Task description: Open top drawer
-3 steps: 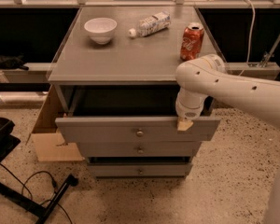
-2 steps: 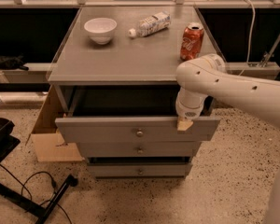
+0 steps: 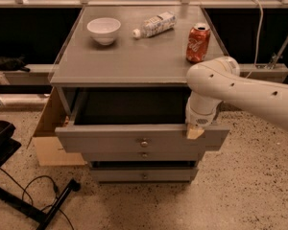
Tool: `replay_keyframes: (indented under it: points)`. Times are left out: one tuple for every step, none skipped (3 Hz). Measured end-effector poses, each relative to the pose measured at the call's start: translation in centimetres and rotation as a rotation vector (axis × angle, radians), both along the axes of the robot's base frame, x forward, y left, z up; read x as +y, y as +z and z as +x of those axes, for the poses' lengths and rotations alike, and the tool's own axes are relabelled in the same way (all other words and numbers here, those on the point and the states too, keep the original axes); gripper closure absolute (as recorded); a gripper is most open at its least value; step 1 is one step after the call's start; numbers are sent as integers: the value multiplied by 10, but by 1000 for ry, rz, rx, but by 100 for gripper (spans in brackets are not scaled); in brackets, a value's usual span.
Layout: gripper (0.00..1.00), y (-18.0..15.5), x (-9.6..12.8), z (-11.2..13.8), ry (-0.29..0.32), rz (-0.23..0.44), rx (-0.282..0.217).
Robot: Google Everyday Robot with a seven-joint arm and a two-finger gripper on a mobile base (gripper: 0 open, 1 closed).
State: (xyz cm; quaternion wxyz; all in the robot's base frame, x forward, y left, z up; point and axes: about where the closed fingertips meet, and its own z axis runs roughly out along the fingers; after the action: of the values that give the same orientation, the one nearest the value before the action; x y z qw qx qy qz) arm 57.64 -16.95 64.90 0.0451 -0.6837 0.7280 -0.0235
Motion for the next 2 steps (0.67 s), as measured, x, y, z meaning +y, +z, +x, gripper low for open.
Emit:
replay_keyframes:
  points:
    - [100,1,0,0,0,0,0]
    - [100,4,-4,-11,-1,4,11]
